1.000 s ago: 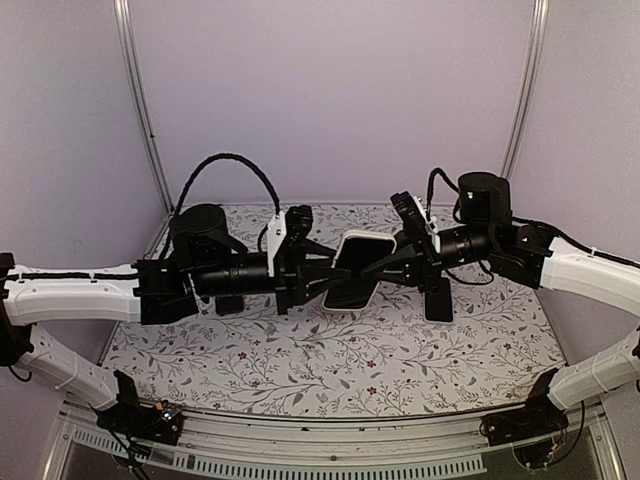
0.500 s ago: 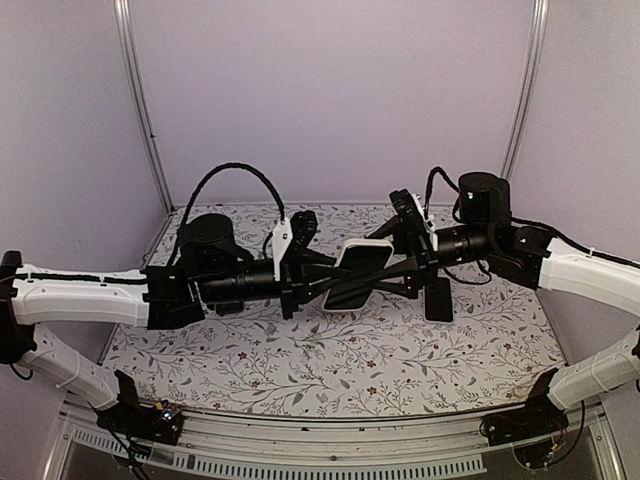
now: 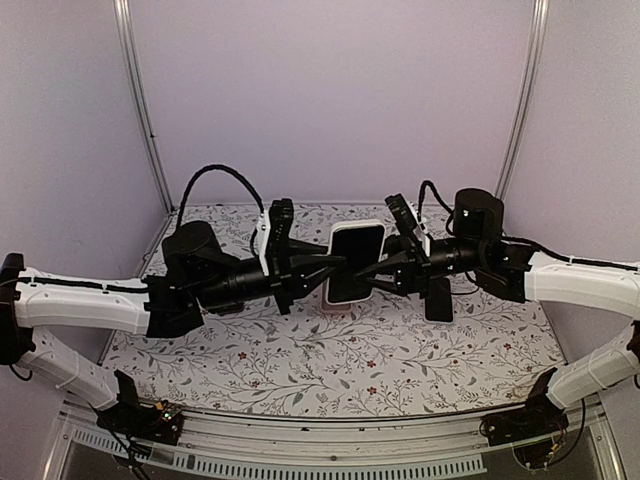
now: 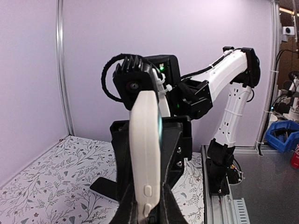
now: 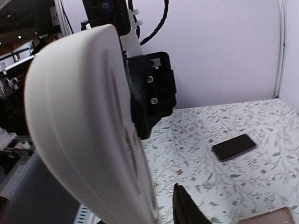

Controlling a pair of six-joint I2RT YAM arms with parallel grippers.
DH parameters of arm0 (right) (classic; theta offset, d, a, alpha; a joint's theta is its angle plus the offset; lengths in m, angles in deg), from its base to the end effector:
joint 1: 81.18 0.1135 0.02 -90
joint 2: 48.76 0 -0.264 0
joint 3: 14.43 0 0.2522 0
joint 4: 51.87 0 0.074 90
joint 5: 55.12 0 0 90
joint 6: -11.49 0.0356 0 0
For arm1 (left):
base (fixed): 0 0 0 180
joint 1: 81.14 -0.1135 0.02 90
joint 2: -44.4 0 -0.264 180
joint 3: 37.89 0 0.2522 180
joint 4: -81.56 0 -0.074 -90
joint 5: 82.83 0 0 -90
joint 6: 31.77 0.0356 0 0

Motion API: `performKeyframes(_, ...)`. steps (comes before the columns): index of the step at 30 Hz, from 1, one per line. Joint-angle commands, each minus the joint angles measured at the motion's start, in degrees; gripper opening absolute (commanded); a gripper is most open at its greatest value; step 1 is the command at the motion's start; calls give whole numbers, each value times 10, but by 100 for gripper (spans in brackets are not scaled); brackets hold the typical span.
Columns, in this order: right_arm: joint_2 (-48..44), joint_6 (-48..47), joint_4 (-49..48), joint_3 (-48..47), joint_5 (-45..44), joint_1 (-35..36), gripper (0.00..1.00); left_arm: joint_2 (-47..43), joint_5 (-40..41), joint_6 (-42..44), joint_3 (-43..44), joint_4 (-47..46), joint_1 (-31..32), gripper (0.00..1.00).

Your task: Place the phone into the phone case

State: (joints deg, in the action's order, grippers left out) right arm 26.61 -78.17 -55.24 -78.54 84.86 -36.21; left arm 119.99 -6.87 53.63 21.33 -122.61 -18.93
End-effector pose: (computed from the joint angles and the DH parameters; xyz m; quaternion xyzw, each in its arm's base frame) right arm 0.1906 0.2289 0.3064 -0.5162 0.5269 0.5233 0.4267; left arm 0.1340 -0.2728 0.3128 0.3951 0.5273 -0.4788 0.5801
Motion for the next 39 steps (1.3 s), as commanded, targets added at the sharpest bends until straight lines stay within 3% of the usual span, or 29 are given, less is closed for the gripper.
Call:
performKeyframes(1, 0, 28, -39, 4, 22, 2, 18, -18, 6, -20, -7, -69, 5, 0)
performKeyframes(3, -5, 26, -38, 4, 27, 3, 2, -17, 8, -24, -11, -73, 5, 0)
performKeyframes(9, -20, 45, -15, 0, 17, -16, 0, -17, 35, -22, -11, -47, 3, 1)
performKeyframes(10, -22, 50, -7, -1, 17, -22, 0, -19, 45, -19, -11, -37, 3, 18)
performKeyframes(14, -26, 93, 28, -8, -6, -56, 0, -34, 79, -6, -13, 16, -2, 65)
performKeyframes(18, 19, 134, 169, -47, -54, -114, 0, -53, 181, -2, -11, 89, -10, 88)
performKeyframes(22, 74, 174, 256, -45, -76, -177, 0, -41, 290, -42, 5, 192, -38, 91)
performKeyframes(24, 110, 201, 265, -37, -64, -204, 0, -20, 306, -83, 22, 251, -64, 92)
performKeyframes(28, 179, 201, 266, -42, -38, -243, 0, 20, 293, -146, 43, 333, -110, 93)
performKeyframes(33, 254, 184, 279, -56, -29, -274, 0, 43, 247, -156, 35, 344, -134, 94)
performKeyframes(39, 327, 177, 288, -57, -23, -299, 21, 75, 227, -190, 39, 377, -180, 97)
